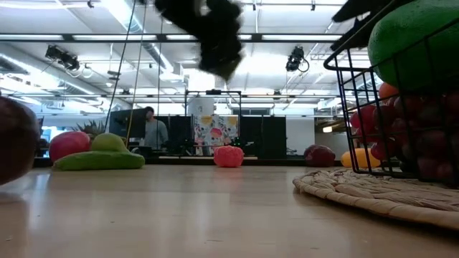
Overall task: Build produce basket
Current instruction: Put the black grapes into the black wire basket
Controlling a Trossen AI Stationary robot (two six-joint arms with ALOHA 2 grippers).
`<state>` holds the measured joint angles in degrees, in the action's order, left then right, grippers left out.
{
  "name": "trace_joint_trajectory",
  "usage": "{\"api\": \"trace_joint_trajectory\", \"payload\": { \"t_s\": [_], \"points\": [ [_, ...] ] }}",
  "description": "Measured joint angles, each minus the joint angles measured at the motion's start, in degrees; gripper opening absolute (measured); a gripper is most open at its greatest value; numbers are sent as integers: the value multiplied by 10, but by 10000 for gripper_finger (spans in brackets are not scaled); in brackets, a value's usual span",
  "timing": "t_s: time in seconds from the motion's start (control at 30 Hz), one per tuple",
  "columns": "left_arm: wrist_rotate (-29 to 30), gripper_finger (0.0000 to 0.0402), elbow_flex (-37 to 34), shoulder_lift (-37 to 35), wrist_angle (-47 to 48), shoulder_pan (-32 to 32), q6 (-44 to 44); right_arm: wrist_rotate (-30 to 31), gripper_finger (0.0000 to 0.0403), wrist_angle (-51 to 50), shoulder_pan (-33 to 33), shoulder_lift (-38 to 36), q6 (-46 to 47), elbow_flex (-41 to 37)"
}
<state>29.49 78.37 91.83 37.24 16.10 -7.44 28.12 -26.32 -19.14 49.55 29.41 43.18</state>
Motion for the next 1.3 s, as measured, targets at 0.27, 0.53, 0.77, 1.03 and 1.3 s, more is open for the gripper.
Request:
{"api": "trace_joint_trajectory", "payload": {
  "t_s": [0.27,0.53,0.77,1.03,1.3],
  "points": [
    [-162,49,0,0,-233,-39,-67,-22,348,-41,-29,-70,25,0],
    [-254,50,0,40,-383,-47,-69,-8,348,-50,-44,-101,26,0],
    [-279,50,0,116,-481,-48,-68,-12,348,-69,-46,-110,26,2],
    [-278,67,0,163,-575,-49,-25,9,348,-145,-46,-110,49,36],
    [-283,188,0,172,-570,-55,36,9,348,-145,-46,-108,50,36]
  ]
}}
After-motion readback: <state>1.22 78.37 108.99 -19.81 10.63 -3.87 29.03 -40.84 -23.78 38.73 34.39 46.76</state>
